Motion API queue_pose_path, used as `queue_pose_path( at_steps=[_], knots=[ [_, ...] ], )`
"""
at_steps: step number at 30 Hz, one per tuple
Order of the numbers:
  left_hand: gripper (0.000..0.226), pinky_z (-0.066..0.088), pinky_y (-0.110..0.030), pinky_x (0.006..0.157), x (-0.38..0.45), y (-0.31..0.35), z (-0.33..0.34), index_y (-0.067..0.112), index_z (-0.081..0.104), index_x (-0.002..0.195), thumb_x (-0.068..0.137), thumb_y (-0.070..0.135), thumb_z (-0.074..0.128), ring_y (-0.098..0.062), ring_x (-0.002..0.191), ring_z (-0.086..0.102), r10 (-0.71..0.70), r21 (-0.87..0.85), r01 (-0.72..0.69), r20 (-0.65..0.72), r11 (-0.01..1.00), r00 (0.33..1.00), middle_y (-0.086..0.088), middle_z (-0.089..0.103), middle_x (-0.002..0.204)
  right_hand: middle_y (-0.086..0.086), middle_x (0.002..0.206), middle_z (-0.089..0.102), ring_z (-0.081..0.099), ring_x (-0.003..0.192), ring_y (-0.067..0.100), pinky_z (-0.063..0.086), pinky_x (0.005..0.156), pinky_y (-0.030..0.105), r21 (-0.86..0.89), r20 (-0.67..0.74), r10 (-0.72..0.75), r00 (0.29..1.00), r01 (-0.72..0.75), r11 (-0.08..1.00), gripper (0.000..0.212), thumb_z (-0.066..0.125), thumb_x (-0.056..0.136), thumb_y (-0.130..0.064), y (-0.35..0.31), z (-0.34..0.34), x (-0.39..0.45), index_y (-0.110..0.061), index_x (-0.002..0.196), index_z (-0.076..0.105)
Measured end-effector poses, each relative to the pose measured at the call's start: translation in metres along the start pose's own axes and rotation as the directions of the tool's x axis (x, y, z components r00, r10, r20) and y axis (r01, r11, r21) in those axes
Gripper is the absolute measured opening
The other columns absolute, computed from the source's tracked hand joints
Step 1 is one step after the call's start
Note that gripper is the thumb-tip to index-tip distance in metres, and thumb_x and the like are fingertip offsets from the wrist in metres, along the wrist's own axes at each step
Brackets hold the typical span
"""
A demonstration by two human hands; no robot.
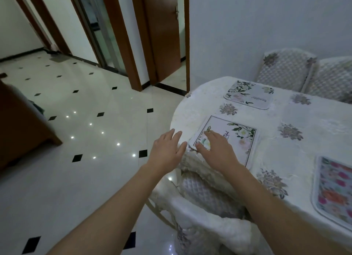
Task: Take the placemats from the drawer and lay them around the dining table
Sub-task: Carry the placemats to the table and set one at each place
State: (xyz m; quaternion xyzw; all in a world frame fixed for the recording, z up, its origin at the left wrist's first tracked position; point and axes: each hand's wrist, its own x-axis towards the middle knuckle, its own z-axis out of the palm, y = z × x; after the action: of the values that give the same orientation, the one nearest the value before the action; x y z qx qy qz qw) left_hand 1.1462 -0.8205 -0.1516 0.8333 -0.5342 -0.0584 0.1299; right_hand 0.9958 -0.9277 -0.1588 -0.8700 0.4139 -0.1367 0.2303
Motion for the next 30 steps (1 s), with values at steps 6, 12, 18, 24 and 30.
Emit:
queue_pose_path(
  at_steps=[6,12,18,24,30],
  knots=[
    [0.057,0.023,-0.041,0.114,0.051,0.045,0.028,0.023,0.025,0.153,0.103,0.048,0.028,-0.023,0.146,0.022,0.068,0.031,-0.069,0.041,0.997,0.997,-0.005,0.023,0.161,0.005,0.157,0.028,0.021,0.145,0.023,0.02,0.115,0.041,0.016,0.003,0.119,0.993,-0.119,0.993,0.063,0.041,0.097,-0.054,0.063,-0.019,0.033,-0.02,0.15,0.032],
    [0.056,0.024,-0.042,0.116,0.083,0.053,0.056,0.024,0.024,0.154,0.103,0.049,0.027,-0.023,0.146,0.022,0.125,0.036,-0.132,0.146,0.991,0.981,-0.005,0.022,0.161,0.003,0.156,0.031,0.024,0.144,0.024,0.023,0.114,0.042,0.021,-0.008,0.232,0.973,-0.231,0.973,0.063,0.041,0.097,-0.054,0.101,-0.021,0.048,-0.02,0.149,0.034],
    [0.055,0.026,-0.043,0.115,0.129,0.05,0.079,0.022,0.027,0.153,0.104,0.046,0.029,-0.025,0.145,0.025,0.184,0.025,-0.191,0.178,0.981,0.967,-0.006,0.025,0.16,0.005,0.156,0.031,0.025,0.143,0.025,0.026,0.112,0.04,-0.016,0.003,0.319,0.948,-0.319,0.948,0.062,0.041,0.098,-0.052,0.125,-0.018,0.051,-0.018,0.15,0.033],
    [0.053,0.031,-0.042,0.11,0.194,0.042,0.093,0.021,0.032,0.15,0.103,0.046,0.031,-0.028,0.14,0.033,0.311,0.011,-0.318,0.175,0.948,0.934,-0.008,0.029,0.158,0.006,0.151,0.039,0.032,0.138,0.027,0.03,0.109,0.04,-0.069,-0.087,0.44,0.894,-0.446,0.892,0.059,0.043,0.097,-0.052,0.142,-0.022,0.07,-0.019,0.145,0.039],
    [0.06,0.034,-0.043,0.107,0.244,0.017,0.128,0.02,0.034,0.149,0.1,0.051,0.019,-0.031,0.138,0.037,0.384,0.07,-0.409,0.23,0.91,0.894,-0.011,0.033,0.155,0.008,0.15,0.039,0.034,0.137,0.028,0.029,0.112,0.042,-0.184,-0.089,0.527,0.845,-0.534,0.825,0.061,0.041,0.096,-0.054,0.156,0.004,0.108,-0.019,0.146,0.037]
  ],
)
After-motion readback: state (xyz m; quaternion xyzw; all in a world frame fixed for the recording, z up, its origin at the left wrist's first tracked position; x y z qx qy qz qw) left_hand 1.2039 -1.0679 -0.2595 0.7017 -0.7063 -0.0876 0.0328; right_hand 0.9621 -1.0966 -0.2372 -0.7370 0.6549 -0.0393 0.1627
